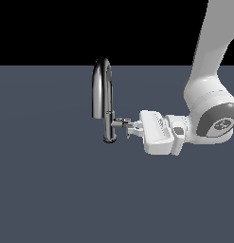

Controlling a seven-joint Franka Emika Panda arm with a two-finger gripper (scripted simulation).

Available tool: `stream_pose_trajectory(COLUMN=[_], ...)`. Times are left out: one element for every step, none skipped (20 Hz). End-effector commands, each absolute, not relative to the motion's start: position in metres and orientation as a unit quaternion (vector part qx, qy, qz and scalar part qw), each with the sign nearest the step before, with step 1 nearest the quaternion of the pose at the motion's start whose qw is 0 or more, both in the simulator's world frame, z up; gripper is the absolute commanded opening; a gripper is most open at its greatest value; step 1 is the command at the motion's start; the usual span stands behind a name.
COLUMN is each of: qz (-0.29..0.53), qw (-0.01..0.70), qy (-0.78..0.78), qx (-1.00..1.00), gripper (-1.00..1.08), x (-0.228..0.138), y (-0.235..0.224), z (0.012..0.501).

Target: Turn on the faucet by rotating a designated handle.

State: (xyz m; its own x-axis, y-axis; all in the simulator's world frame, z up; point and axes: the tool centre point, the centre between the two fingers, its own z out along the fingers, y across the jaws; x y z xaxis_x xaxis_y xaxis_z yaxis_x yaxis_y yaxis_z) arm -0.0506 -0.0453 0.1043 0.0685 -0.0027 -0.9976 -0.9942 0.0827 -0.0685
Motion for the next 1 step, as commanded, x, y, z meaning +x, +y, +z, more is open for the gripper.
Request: stream_pose_trajectory(qz=[0.478], qw=[0.521], qy=[0.517], qx=[-0.483], gripper=[-1.0], x=[-0.0681], y=[-0.0361], z=[0.0656])
